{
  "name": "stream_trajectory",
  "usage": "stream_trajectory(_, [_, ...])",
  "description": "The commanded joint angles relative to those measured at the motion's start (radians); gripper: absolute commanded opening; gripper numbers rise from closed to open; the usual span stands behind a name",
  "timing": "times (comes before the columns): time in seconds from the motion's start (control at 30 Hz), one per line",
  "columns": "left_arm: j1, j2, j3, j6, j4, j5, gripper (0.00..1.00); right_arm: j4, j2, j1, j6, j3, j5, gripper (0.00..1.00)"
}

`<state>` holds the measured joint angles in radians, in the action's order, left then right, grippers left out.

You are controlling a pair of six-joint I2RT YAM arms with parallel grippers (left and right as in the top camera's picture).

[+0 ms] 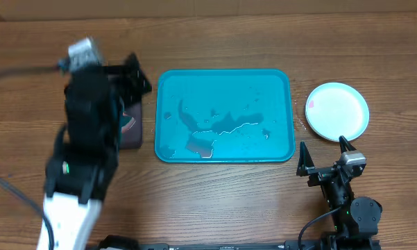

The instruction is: Clean dirty plates on tray and stack at the side

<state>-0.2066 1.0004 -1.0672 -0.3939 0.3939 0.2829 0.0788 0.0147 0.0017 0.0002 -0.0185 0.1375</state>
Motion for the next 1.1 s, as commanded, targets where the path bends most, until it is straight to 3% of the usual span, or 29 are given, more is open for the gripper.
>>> stream_trajectory(0.0, [0.026,-0.143,0.203,0.206,-0.115,-0.118,1.0,-0.006,-0.012,0.006,-0.005,0.01,-0.009,1.0])
stream_trajectory(0.2, [0.091,-0.418,0.523,0.381,-0.291,-0.252,1.0,-0.006,-0.012,0.006,-0.005,0.01,-0.009,1.0])
stream_trajectory(0.47, [0.148,-0.711,0.845,0.399,-0.422,-0.251,1.0,-0.006,-0.012,0.006,-0.005,0.01,-0.009,1.0])
stream_trajectory(0.8, [0.192,-0.931,1.055,0.399,-0.42,-0.259,1.0,-0.006,-0.012,0.006,-0.005,0.01,-0.009,1.0])
stream_trajectory(1.07, [0.203,-0.998,1.063,0.425,-0.316,-0.273,1.0,-0.006,-0.012,0.006,-0.005,0.01,-0.009,1.0])
